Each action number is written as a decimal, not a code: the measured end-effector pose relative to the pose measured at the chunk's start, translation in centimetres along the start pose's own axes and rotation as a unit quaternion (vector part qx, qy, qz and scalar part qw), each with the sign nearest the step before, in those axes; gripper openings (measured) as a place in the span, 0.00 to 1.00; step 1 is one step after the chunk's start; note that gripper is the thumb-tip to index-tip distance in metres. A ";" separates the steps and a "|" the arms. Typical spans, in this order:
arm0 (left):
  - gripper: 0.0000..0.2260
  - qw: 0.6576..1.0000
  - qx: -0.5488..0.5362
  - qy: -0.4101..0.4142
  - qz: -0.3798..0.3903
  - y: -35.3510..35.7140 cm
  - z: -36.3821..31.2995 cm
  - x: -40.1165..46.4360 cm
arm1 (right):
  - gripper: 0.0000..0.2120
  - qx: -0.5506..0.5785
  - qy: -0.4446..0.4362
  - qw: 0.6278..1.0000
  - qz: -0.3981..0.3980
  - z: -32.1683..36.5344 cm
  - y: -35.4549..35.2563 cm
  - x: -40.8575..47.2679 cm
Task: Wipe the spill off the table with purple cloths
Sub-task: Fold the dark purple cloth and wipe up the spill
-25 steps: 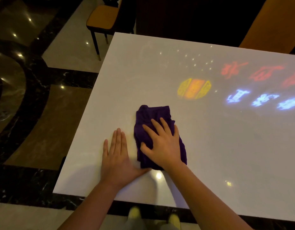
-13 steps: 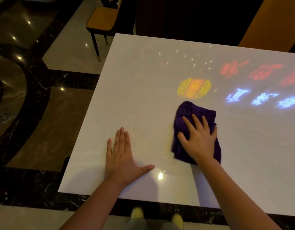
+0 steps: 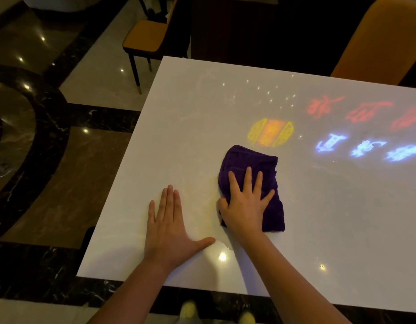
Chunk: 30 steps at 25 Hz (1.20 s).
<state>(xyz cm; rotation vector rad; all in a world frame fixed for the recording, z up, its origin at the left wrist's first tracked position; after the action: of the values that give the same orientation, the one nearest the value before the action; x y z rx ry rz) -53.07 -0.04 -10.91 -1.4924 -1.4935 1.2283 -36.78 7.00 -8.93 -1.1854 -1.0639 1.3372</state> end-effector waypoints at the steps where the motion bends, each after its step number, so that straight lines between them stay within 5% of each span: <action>1: 0.58 1.000 -0.001 -0.002 0.000 0.0 0.0 0.0 | 0.28 -0.008 -0.012 1.000 0.006 0.3 -0.1 -0.2; 5: 0.58 1.000 0.005 -0.005 -0.002 -0.1 -0.1 0.0 | 0.22 -0.001 -0.082 0.996 0.024 1.2 -1.7 -1.2; 8: 0.58 1.000 -0.004 0.007 -0.009 -0.2 -0.1 -0.1 | 0.17 0.285 -0.013 0.958 0.014 -0.4 -5.9 0.4; 10: 0.57 1.000 -0.012 0.020 -0.002 -0.1 -0.1 -0.2 | 0.12 0.582 0.045 0.807 0.096 -0.7 -7.3 0.9; 12: 0.57 1.000 -0.017 0.020 -0.005 -0.1 -0.1 -0.2 | 0.14 0.796 0.071 0.574 0.179 0.2 -7.8 0.5; 13: 0.57 1.000 -0.019 0.018 -0.005 -0.1 -0.1 -0.1 | 0.16 0.832 0.090 0.513 0.191 0.1 -7.5 0.1; 14: 0.57 1.000 -0.018 0.017 -0.003 0.0 -0.2 -0.1 | 0.16 0.835 0.111 0.506 0.186 -0.3 -6.8 -0.4; 15: 0.57 1.000 -0.016 0.015 -0.001 0.0 -0.2 -0.1 | 0.12 0.807 0.135 0.548 0.175 -1.1 -5.7 -0.7; 19: 0.58 1.000 -0.007 -0.002 0.005 0.1 0.1 0.2 | 0.15 0.490 0.221 0.833 0.132 -8.6 -3.3 -1.9; 22: 0.58 1.000 0.001 -0.002 0.009 0.1 0.1 0.2 | 0.17 0.170 0.184 0.968 0.018 -13.2 -6.4 -1.7; 24: 0.58 1.000 -0.005 -0.002 0.011 0.0 0.1 0.2 | 0.22 0.054 0.054 0.990 -0.121 -11.5 -8.8 -1.2; 25: 0.58 1.000 -0.006 -0.002 0.014 0.0 0.0 0.1 | 0.26 0.010 -0.050 0.991 -0.121 -9.1 -8.5 -1.0; 27: 0.58 1.000 -0.008 0.001 0.016 -0.1 -0.2 0.0 | 0.34 -0.075 -0.222 0.972 -0.001 -5.7 -5.0 -1.7; 30: 0.58 0.999 -0.004 0.001 0.032 -0.1 -0.1 0.2 | 0.38 -0.068 -0.218 0.970 0.085 -7.0 -1.4 -3.2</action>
<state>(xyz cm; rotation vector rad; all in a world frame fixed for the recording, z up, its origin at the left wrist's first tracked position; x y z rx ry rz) -52.99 0.17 -10.78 -1.5561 -1.4605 1.2583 -29.65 3.86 -8.15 -1.1265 -1.4084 1.7348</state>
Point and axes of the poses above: each hand's wrist, its own x-axis towards the middle knuckle, its own y-axis out of the palm, z = x × y, the point moved 7 cm from there along x, towards the middle knuckle, and after that the axes turned 6 degrees about -x, right-handed, at the moved point
